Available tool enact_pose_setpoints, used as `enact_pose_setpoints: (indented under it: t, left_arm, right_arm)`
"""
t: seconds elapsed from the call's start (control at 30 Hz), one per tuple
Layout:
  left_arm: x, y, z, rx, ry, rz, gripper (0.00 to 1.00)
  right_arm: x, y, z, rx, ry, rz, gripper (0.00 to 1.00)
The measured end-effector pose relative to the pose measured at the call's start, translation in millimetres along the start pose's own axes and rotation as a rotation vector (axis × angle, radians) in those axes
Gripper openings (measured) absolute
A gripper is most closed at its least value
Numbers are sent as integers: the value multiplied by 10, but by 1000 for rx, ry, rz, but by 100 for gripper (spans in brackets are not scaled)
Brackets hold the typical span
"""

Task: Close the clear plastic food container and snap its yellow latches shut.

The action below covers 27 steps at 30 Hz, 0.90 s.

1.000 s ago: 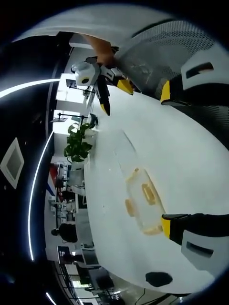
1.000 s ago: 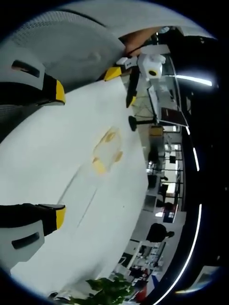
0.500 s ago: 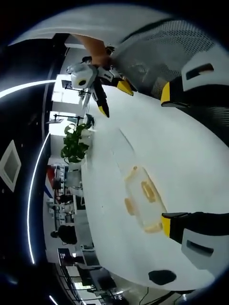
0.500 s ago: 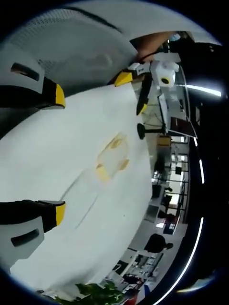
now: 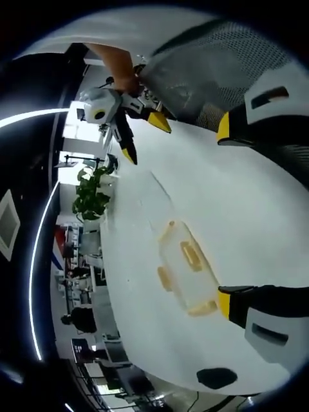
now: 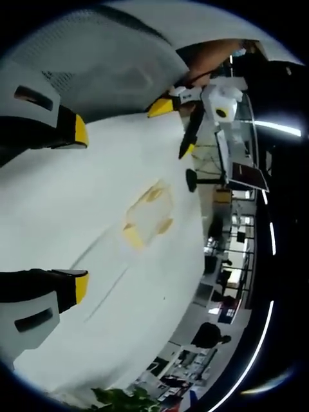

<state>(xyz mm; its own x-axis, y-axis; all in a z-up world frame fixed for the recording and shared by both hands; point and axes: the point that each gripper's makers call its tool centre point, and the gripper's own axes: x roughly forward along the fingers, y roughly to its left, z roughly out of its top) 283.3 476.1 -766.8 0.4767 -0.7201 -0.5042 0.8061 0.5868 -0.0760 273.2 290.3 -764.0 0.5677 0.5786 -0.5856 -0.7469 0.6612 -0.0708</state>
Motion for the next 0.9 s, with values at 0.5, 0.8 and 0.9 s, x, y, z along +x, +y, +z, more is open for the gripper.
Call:
enact_pose_setpoints:
  t: [0.5, 0.8, 0.9]
  left_arm:
    - [105, 125, -6, -26, -18, 10, 87]
    - [136, 217, -84, -30, 0, 15, 86]
    - [120, 233, -122, -27, 7, 17, 86]
  right_arm:
    - [254, 25, 64, -8, -2, 21, 74]
    - [388, 9, 95, -17, -3, 37, 73]
    - [427, 26, 79, -18, 1, 44, 73]
